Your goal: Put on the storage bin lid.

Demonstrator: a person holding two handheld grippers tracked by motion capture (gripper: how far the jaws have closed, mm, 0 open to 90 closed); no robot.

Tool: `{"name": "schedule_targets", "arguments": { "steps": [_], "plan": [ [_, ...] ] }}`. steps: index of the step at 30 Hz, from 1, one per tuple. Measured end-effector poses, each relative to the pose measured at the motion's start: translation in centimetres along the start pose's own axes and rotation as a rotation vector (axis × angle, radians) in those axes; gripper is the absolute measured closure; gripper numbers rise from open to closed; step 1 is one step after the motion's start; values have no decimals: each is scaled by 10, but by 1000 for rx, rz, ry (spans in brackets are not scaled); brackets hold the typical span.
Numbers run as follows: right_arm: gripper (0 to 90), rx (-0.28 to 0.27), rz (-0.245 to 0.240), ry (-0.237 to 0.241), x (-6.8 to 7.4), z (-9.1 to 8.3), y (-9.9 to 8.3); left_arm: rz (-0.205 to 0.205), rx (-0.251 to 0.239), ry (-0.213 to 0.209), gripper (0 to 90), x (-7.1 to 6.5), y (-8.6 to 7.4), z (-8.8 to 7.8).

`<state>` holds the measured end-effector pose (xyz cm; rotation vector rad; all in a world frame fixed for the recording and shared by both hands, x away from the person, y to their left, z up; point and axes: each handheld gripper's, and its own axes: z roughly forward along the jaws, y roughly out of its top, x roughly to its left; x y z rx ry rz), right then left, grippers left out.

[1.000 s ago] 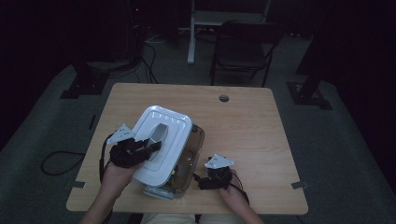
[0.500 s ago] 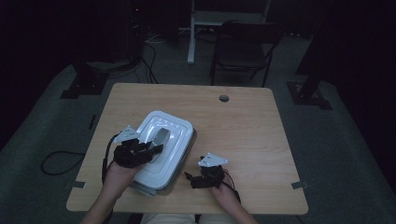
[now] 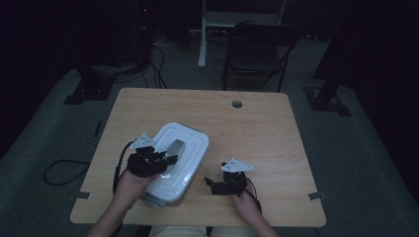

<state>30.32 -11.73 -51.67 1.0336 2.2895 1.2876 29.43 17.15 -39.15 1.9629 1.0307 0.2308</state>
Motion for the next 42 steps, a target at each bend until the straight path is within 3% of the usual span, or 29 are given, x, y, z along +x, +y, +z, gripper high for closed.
{"name": "schedule_targets", "arguments": {
  "steps": [5, 7, 10, 11, 18, 23, 29, 33, 40, 42],
  "plan": [
    [129, 3, 4, 7, -1, 1, -1, 14, -8, 10, 674, -1, -1, 0],
    [130, 4, 3, 9, -1, 0, -1, 7, -26, -5, 602, -1, -1, -4],
    [129, -1, 14, 12, -3, -1, 0, 13, -45, -13, 573, 1, 0, -12],
    [130, -12, 18, 7, -4, -3, 0, 13, -50, -13, 519, 2, 0, -13],
    [129, -22, 16, -32, -13, -11, 0, -12, -112, -11, 518, 18, -4, -30],
    [129, -21, 24, -55, -22, -19, -5, -26, -147, 18, 517, 29, -6, -41],
    [129, -23, 35, -71, -29, -27, -8, -54, -166, 42, 413, 42, -11, -45],
    [129, -26, 47, -83, -33, -29, -9, -58, -189, 28, 334, 46, -13, -46],
    [129, -20, 53, -78, -36, -29, -11, -46, -232, 70, 267, 55, -16, -50],
    [129, -23, 53, -73, -36, -30, -11, -45, -233, 88, 189, 58, -18, -52]
  ]
}}
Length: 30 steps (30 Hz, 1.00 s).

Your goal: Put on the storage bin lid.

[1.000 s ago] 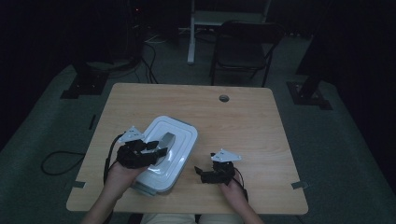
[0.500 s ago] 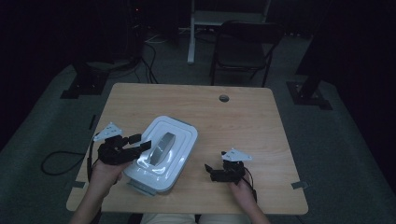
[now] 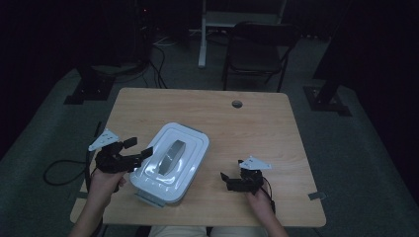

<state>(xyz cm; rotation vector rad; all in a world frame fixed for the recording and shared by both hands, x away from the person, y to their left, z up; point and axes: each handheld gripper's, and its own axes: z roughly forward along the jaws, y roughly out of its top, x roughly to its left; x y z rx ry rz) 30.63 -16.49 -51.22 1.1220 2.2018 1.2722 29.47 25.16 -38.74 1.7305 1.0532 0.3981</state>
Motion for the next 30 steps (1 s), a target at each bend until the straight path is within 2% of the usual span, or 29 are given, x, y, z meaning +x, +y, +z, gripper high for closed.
{"name": "schedule_targets", "arguments": {
  "steps": [2, 4, 6, 7, 8, 9, 12, 14, 17, 21, 23, 30],
  "plan": [
    [129, 2, -3, -3, 0, 0, 0, -3, -5, 18, 180, 4, -1, -2],
    [129, 4, -2, 2, 0, 1, -1, -16, -5, 33, 81, 10, -3, -3],
    [129, 8, -3, 1, 0, 1, -1, -28, -3, 48, 79, 14, -5, -4],
    [129, 9, 0, 8, 0, 2, -1, -32, -11, 69, 77, 16, -6, -5],
    [129, 8, -1, 11, 1, 2, -2, -35, -6, 73, 16, 18, -7, -4],
    [129, 8, -4, 11, 1, 2, -2, -39, -7, 88, 6, 21, -8, -5],
    [129, 14, -10, 9, 2, 3, -2, -49, -12, 114, 6, 29, -11, -4],
    [129, 18, -11, 14, 2, 4, -3, -34, -23, 147, 6, 33, -14, -3],
    [129, 22, -11, 14, 2, 5, -3, -36, -21, 167, 6, 41, -18, 1],
    [129, 24, -14, 13, 3, 5, -3, 0, -29, 230, 6, 49, -28, 6],
    [129, 26, -12, 15, 3, 5, -4, -17, -29, 233, 6, 54, -32, 8],
    [129, 33, -16, 15, 3, 7, -4, -40, -40, 279, 6, 72, -47, 18]
  ]
}}
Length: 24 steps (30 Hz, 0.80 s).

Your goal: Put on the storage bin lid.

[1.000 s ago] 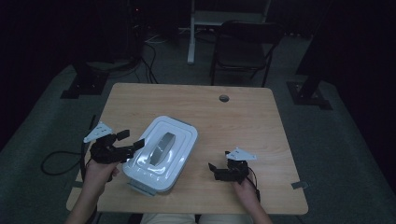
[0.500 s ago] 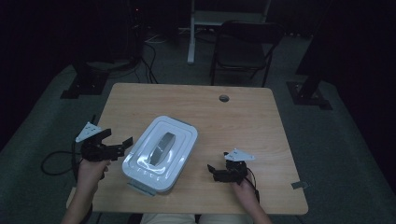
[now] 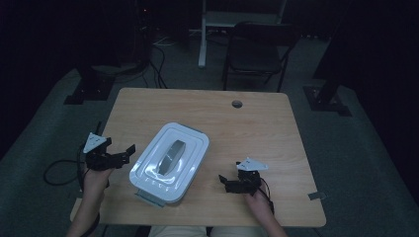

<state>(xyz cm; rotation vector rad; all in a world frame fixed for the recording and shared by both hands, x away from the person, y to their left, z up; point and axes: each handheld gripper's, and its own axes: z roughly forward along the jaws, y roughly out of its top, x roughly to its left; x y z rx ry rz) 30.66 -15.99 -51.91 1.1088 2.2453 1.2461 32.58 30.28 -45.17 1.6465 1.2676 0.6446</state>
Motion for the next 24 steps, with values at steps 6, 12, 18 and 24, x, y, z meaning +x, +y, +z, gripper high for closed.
{"name": "schedule_targets", "arguments": {
  "steps": [6, 12, 18, 24],
  "plan": [
    [129, -1, 0, 1, 0, 0, 0, -3, 42, 11, 6, 5, -16, 20],
    [129, -30, 19, 21, 0, -2, 1, 13, 94, -28, 6, 2, -32, 40],
    [129, -32, 23, 15, 2, 0, 1, 10, 116, -46, 6, -5, -37, 50],
    [130, -30, -12, 4, 9, 2, 4, 24, 128, -66, 6, -12, -38, 55]
  ]
}}
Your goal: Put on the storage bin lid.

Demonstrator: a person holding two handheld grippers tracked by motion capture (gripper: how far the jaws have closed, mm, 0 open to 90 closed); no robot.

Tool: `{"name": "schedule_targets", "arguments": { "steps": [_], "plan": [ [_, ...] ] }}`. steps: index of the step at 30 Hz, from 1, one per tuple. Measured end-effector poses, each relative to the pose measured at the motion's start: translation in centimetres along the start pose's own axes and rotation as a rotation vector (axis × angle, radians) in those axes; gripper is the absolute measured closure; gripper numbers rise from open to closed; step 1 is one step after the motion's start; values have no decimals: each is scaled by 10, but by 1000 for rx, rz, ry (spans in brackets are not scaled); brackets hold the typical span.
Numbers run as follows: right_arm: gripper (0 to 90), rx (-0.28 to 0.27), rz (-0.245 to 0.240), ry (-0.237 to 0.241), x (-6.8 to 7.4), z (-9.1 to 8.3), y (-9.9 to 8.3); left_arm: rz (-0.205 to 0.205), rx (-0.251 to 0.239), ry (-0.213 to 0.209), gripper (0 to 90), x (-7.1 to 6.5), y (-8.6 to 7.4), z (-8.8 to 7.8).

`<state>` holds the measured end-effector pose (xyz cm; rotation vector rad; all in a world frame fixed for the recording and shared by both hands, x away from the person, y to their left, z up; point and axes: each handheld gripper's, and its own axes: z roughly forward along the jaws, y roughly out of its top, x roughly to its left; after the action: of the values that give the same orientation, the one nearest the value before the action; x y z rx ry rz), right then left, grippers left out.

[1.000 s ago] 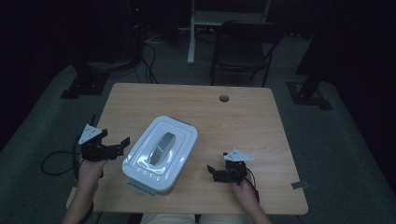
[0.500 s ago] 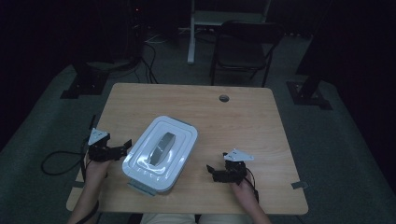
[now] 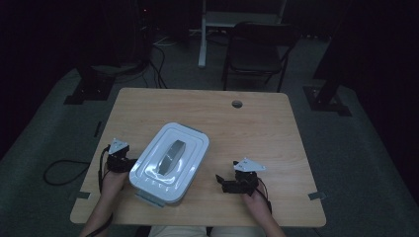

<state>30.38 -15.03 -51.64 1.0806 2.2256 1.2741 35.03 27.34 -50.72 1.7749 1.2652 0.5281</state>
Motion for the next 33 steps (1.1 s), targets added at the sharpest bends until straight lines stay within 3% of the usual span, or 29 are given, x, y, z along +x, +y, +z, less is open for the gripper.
{"name": "schedule_targets", "arguments": {
  "steps": [3, 7, 16, 20, 26, 33],
  "plan": [
    [130, 4, -3, -22, 3, 1, 1, -19, 1, -7, 6, 1, -1, 1],
    [130, 14, 0, -41, 4, 3, 0, -6, 15, 1, 6, -1, -1, 1],
    [130, 11, 22, -15, 8, 4, 0, 9, 18, -5, 6, -13, -4, -2],
    [130, 8, 23, -24, 8, 3, 0, 24, 19, 1, 6, -23, -5, -3],
    [135, -6, 40, -47, 6, 0, 0, 37, 40, -37, 6, -40, -4, 0],
    [137, -2, 26, -65, 5, 0, -1, 55, 48, -28, 6, -53, -5, 2]
  ]
}}
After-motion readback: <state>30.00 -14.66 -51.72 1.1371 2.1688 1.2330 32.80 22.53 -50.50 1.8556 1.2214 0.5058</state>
